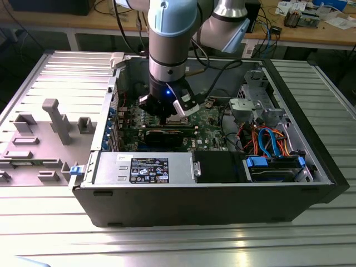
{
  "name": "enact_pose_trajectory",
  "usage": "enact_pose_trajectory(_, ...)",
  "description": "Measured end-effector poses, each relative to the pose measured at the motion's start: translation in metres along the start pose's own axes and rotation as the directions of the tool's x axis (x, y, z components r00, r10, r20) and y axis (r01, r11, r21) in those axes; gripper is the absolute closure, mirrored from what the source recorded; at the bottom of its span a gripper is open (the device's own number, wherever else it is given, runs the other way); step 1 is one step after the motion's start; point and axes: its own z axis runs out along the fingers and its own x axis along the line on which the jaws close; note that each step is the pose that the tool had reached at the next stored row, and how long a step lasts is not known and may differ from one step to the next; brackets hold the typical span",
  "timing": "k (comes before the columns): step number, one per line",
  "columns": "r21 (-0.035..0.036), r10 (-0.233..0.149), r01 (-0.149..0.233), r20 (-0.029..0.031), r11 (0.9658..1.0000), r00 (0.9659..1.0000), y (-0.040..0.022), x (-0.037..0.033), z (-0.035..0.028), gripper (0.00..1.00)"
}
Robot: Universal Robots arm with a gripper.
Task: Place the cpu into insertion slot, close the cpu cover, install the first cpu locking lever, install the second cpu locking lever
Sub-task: 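Install the second cpu locking lever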
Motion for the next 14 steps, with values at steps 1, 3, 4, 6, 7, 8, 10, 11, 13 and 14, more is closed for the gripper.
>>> enact_pose_trajectory(1, -0.0003, -0.006, 0.006, -0.0009, 1.0, 1.0, -0.0001, 0.0008, 0.0005, 0.89)
enact_pose_trajectory(3, -0.0003, -0.017, 0.017, -0.0029, 0.9998, 0.9998, -0.0001, 0.0026, 0.0012, 0.89)
enact_pose_trajectory(4, -0.0004, -0.025, 0.025, -0.0039, 0.9997, 0.9997, -0.0003, 0.0036, 0.0015, 0.89)
enact_pose_trajectory(6, -0.0092, -0.027, 0.027, -0.0034, 0.9996, 0.9996, -0.0015, 0.0039, 0.0017, 0.89)
enact_pose_trajectory(7, -0.0153, -0.028, 0.028, -0.0031, 0.9995, 0.9996, -0.0022, 0.0039, 0.002, 0.89)
enact_pose_trajectory(8, -0.0234, -0.028, 0.028, -0.0031, 0.9993, 0.9996, -0.0038, 0.0042, 0.0024, 0.89)
enact_pose_trajectory(10, -0.0323, -0.028, 0.027, -0.0034, 0.9991, 0.9996, -0.0057, 0.0063, 0.0036, 0.89)
enact_pose_trajectory(11, -0.0355, -0.026, 0.026, -0.0029, 0.999, 0.9997, -0.006, 0.0064, 0.0044, 0.89)
enact_pose_trajectory(13, -0.0445, -0.023, 0.023, -0.0014, 0.9988, 0.9997, -0.0063, 0.0064, 0.0063, 0.89)
enact_pose_trajectory(14, -0.0517, -0.021, 0.021, -0.0002, 0.9984, 0.9998, -0.0066, 0.0064, 0.0074, 0.89)
